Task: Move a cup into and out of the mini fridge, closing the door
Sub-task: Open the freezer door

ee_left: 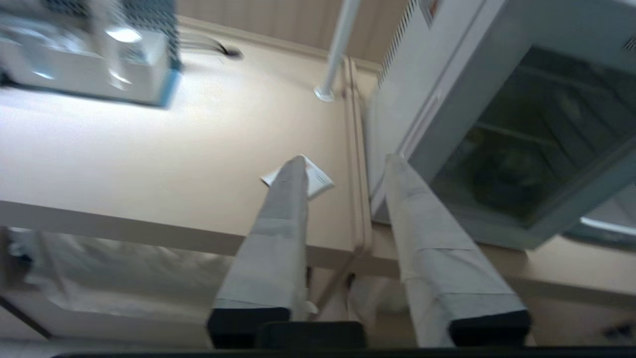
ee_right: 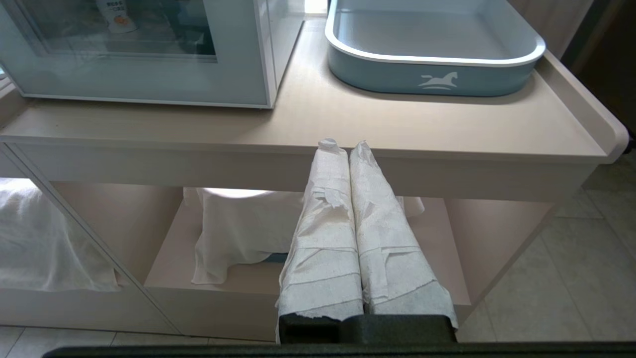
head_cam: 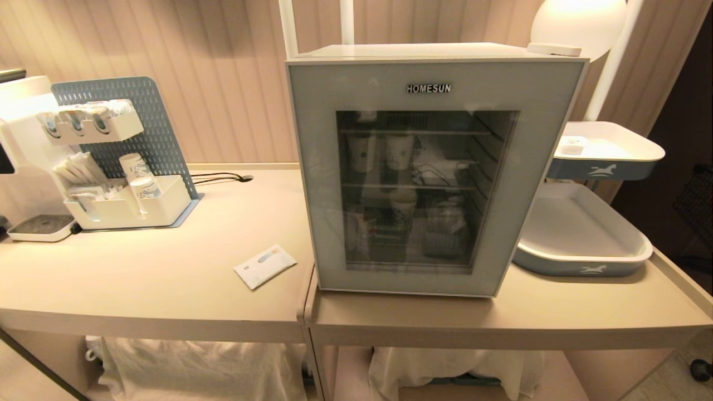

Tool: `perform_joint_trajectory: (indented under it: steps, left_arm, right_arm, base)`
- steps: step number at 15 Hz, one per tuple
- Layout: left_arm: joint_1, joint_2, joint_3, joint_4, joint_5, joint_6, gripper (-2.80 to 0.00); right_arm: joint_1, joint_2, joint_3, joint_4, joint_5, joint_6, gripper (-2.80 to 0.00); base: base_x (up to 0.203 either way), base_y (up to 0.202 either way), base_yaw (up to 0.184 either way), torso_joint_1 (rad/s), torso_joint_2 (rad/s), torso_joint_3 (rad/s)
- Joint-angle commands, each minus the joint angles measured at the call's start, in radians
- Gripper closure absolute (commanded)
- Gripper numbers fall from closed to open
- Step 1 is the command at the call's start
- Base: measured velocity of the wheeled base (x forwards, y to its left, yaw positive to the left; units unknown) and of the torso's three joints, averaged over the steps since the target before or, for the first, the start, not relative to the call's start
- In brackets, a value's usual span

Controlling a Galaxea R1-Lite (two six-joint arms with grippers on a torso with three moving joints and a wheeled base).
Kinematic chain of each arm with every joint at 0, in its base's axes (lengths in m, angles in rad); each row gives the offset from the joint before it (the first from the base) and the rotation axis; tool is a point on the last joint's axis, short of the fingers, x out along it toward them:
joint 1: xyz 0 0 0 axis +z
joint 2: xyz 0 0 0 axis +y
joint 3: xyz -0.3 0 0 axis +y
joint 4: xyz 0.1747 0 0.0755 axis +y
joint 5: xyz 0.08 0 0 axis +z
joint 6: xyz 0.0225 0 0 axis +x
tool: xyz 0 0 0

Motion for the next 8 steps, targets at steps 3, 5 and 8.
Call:
perform_joint_trajectory:
  steps: [3, 5, 8]
  left_arm:
    - [-0.026, 0.506, 0.014, -0.179, -0.312, -0.032, -2.8]
    - [0.008, 0.604, 0.041, -0.316, -0.701, -0.041, -2.8]
    - [0.078, 0.765, 0.184, -0.784, -1.101, -0.044, -2.8]
  right_arm:
    - [0.001, 0.0, 0.0, -0.001, 0.0, 0.001, 0.0]
    - [0.001, 0.002, 0.0, -0.001, 0.0, 0.004, 0.0]
    - [0.001, 0.002, 0.0, -0.001, 0.0, 0.005, 0.0]
  base:
    - [0.0, 0.0, 0.0, 0.0, 0.0, 0.0]
    - [0.0, 0.0, 0.0, 0.0, 0.0, 0.0]
    - [0.0, 0.0, 0.0, 0.0, 0.0, 0.0]
